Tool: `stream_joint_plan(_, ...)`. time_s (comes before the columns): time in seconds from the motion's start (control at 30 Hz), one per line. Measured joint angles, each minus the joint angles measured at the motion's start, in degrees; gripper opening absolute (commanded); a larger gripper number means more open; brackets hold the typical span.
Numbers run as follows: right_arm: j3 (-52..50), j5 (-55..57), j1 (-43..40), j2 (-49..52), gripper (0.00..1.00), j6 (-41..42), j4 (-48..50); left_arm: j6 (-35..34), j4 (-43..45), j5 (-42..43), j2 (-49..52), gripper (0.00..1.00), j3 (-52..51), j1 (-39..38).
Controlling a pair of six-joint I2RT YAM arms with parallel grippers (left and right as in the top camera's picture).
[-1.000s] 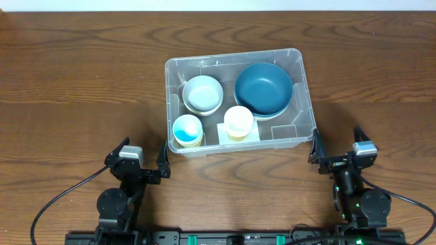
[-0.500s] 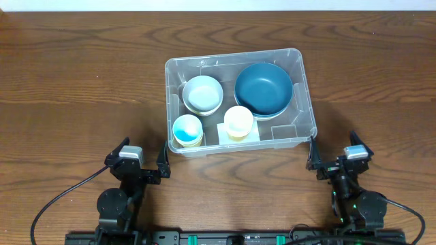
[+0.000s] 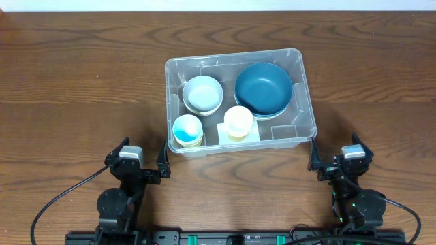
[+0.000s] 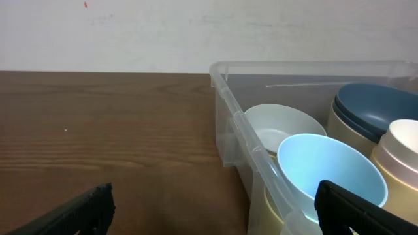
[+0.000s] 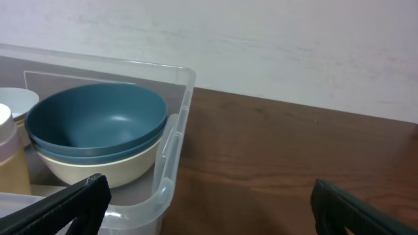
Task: Pack container
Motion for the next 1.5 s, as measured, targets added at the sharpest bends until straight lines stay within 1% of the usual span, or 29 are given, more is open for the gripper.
stream_joint_plan(1.5,0.0,0.4,0.0,0.0,0.99,-0.2,0.0,0.0,0.0,0.0,0.0,0.98,0.0,0.0)
